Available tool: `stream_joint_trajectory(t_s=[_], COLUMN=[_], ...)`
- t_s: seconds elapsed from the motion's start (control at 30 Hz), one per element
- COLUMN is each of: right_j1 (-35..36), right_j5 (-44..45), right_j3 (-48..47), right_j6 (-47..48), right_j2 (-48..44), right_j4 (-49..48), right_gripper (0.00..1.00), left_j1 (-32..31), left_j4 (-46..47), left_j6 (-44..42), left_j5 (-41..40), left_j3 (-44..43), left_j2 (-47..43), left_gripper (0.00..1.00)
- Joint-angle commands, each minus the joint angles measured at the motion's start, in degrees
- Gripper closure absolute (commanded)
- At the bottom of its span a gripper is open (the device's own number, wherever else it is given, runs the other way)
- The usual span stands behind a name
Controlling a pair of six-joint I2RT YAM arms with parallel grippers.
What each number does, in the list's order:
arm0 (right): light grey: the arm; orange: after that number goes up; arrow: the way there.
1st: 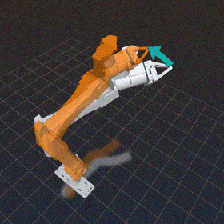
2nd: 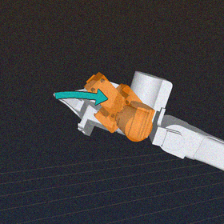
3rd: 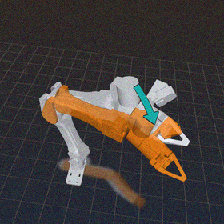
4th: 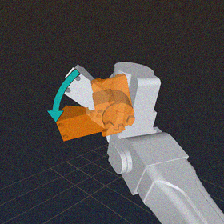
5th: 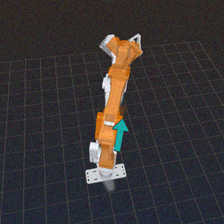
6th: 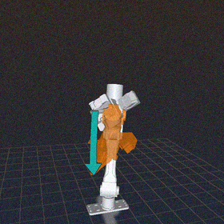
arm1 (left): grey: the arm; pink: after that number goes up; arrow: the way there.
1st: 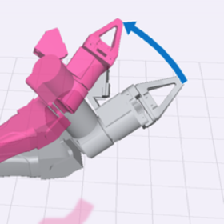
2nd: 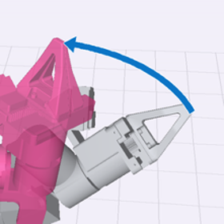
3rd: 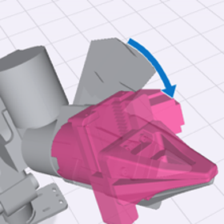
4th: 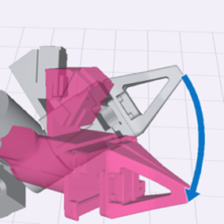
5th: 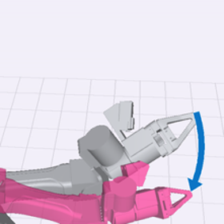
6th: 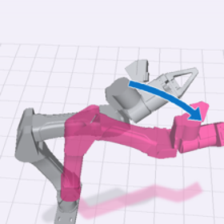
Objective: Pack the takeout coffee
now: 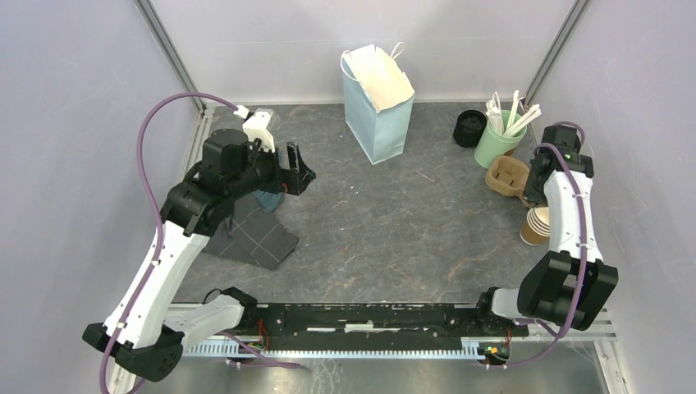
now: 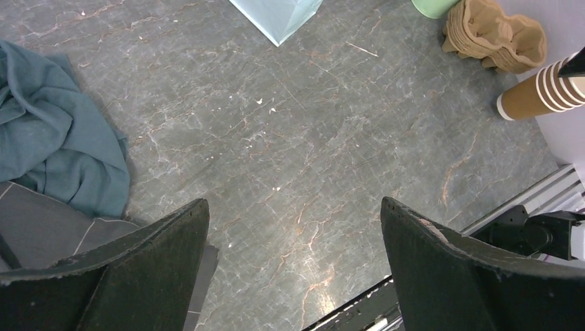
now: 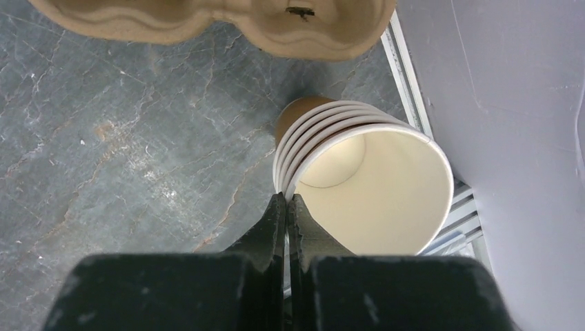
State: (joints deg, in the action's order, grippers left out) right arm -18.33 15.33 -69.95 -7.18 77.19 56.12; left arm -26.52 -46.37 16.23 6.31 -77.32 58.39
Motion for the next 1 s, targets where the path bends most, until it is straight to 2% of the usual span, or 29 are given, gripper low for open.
stream_joint_trajectory(t_s=[0.0, 0.03, 0.1, 0.17, 0.27, 0.37, 0.4, 0.47, 0.53, 0.57, 0.63, 0.67, 0.73, 0.83, 0.9, 0.97], right_j1=[3.4, 3.3, -1.1, 2.7, 0.7, 11.1, 10.5, 6.1, 10.6, 11.7, 6.8, 5.6, 9.4, 8.7, 13.3, 13.2], right_j5=[4.3, 4.1, -3.1, 1.1, -6.6, 8.0, 5.9, -4.6, 3.7, 5.1, -4.1, -5.8, 0.3, -4.4, 3.2, 1.5], right_j3=[-3.1, -3.4, -3.0, -5.0, -5.9, -10.9, -11.7, -8.7, -9.6, -10.2, -7.6, -5.8, -6.9, -7.8, -9.6, -10.1], right_j6=[1.5, 0.9, -0.3, 0.3, -0.9, 1.6, 1.0, -0.4, 0.5, 0.8, -0.2, -0.8, 0.5, 0.5, 1.3, 1.0], right_j2=[-1.5, -0.9, -1.0, -1.0, 0.4, 2.8, 4.1, 2.3, 2.4, 3.6, 3.2, 1.5, 1.4, 2.5, 2.3, 3.7], right_j4=[0.8, 1.3, 1.4, 0.9, 1.7, 4.2, 6.2, 2.7, 3.0, 4.7, 4.1, 2.1, 1.9, 3.8, 3.5, 5.8], right_gripper=[1.00, 1.00, 1.00, 1.00, 1.00, 1.00, 1.00, 1.00, 1.00, 1.00, 1.00, 1.00, 1.00, 1.00, 1.00, 1.00], left_j1=[-0.6, -0.6, -0.8, -0.9, -1.0, -1.2, -1.2, -1.4, -1.5, -1.5, -1.6, -1.7, -1.9, -2.1, -2.3, -2.3], left_j4=[1.8, 1.7, 1.5, 1.2, 1.0, 0.8, 0.7, 0.6, 0.4, 0.3, 0.2, 0.1, -0.1, -0.2, -0.2, -0.1], left_j6=[-4.0, -4.1, -4.3, -4.5, -4.8, -4.8, -4.9, -5.0, -5.0, -5.0, -5.3, -5.5, -5.4, -5.6, -5.5, -5.3], left_j5=[0.0, 0.0, -0.2, -0.5, -1.0, -1.0, -1.1, -1.3, -1.3, -1.4, -1.8, -1.9, -1.7, -2.0, -1.8, -1.7], left_j3=[-2.9, -3.0, -3.2, -3.3, -3.3, -3.4, -3.4, -3.6, -3.7, -3.7, -3.9, -4.1, -4.4, -4.6, -4.8, -4.7], left_j2=[-0.3, -0.4, -0.4, -0.5, -0.7, -0.8, -0.8, -0.8, -0.8, -0.8, -0.8, -0.7, -0.7, -0.5, -0.3, -0.3], left_gripper=[0.00, 0.00, 0.00, 0.00, 0.00, 0.00, 0.00, 0.00, 0.00, 0.00, 0.00, 0.00, 0.00, 0.00, 0.00, 0.00])
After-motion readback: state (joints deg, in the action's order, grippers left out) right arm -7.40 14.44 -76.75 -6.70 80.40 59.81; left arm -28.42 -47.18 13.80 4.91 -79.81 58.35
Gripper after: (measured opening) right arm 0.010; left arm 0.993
